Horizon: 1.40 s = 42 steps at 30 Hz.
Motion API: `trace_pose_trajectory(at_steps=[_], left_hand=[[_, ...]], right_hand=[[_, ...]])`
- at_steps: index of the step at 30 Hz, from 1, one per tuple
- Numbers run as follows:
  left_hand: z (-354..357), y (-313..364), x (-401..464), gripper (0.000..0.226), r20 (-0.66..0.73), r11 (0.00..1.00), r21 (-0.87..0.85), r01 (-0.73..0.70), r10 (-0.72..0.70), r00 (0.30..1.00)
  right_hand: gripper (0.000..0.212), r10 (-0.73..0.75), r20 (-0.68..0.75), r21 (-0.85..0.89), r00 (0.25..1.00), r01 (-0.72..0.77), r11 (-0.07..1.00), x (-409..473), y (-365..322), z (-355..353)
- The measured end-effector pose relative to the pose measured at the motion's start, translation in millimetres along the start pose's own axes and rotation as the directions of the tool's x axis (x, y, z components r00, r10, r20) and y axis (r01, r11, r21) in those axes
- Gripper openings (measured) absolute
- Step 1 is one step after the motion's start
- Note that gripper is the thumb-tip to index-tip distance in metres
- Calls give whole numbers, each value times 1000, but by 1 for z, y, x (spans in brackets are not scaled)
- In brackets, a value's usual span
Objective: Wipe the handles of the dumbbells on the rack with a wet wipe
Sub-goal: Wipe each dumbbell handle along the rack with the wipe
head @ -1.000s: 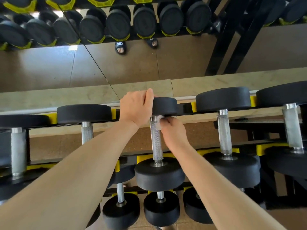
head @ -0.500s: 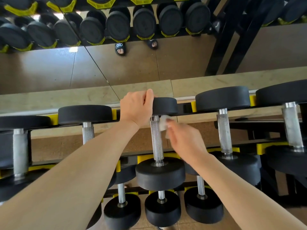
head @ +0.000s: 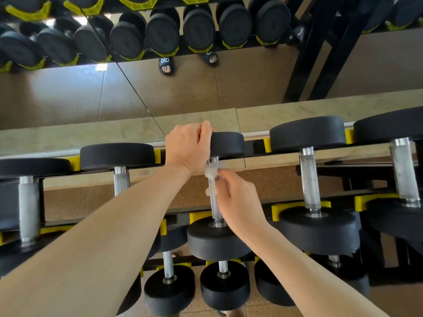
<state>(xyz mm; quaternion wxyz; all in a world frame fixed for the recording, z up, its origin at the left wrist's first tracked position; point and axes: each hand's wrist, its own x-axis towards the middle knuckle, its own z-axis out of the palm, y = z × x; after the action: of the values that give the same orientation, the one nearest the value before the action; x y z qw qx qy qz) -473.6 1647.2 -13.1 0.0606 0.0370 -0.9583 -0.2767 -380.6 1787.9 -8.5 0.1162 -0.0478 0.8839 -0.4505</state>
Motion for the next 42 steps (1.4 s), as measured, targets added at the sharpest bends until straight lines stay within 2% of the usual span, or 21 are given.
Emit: trace_pose_trajectory(at_steps=[2,5,7,10,12,13,14,15,16,17,19,24,26,28,29,30,32,34,35,38,42], left_hand=[[0,-1,0,72,-5,1000,9,2,-1,1000],[1,0,-2,71,2,1000,7,-12,12,1000],[0,0,-1,72,1,1000,2,-10,10,1000],[-1,2,-1,74,-9,1000,-16,-4,4,1000],[-1,1,-1,74,-6,1000,-16,-12,11,1000],[-1,1,-1,74,-4,1000,-15,-15,15,1000],[0,1,-1,73,-4,1000,-9,-18,18,1000],[0,1,-1,72,-6,1000,-1,-19,19,1000],[0,1,-1,72,-9,1000,4,-20,20,1000],[0,1,-1,71,-14,1000,7,-21,21,1000],[0,1,-1,70,-21,1000,13,-26,26,999],[1,1,-1,70,-28,1000,7,-27,27,999],[1,1,0,71,-29,1000,0,-21,21,999],[1,1,-1,73,-27,1000,-3,-25,25,999],[1,1,-1,73,-27,1000,-10,-27,27,999],[0,1,-1,72,-29,999,-12,-30,29,999],[-1,2,-2,69,-32,999,-8,-34,34,999],[-1,2,-1,67,-30,999,-3,-32,32,999],[-1,2,-1,67,-30,1000,-4,-25,25,999],[-2,2,-2,65,-28,999,-33,-20,19,999],[-2,3,-2,58,-27,999,-31,-28,27,999]], right_hand=[[33,-160,153,-287,975,199,937,4,0,2],[42,-181,360,-585,915,373,720,14,4,-1],[52,-238,417,-604,877,463,648,11,13,-9],[52,-289,382,-530,878,464,710,-1,39,-26],[40,-123,192,-424,974,196,884,-5,57,-35],[34,101,100,-194,990,-81,978,-3,62,-35],[27,348,131,122,928,-364,923,0,63,-32],[24,504,279,381,818,-576,724,5,58,-27],[23,538,429,513,726,-686,516,9,50,-20],[23,525,517,560,676,-731,390,11,39,-13],[24,520,538,584,663,-738,338,14,18,-4],[26,474,153,552,867,-473,687,19,-2,-12],[26,532,166,607,830,-511,609,28,-3,-11],[26,581,289,669,761,-594,446,37,-9,-6],[27,576,313,666,755,-607,433,41,-11,-2],[29,566,287,631,773,-597,495,44,-14,2],[31,515,100,429,851,-504,750,38,-16,12],[27,280,-20,141,960,-274,951,21,-16,18],[26,119,5,-15,993,-119,993,10,-16,20],[33,-242,161,-333,957,283,899,-8,-10,22],[42,-332,206,-523,920,390,758,15,3,9]])
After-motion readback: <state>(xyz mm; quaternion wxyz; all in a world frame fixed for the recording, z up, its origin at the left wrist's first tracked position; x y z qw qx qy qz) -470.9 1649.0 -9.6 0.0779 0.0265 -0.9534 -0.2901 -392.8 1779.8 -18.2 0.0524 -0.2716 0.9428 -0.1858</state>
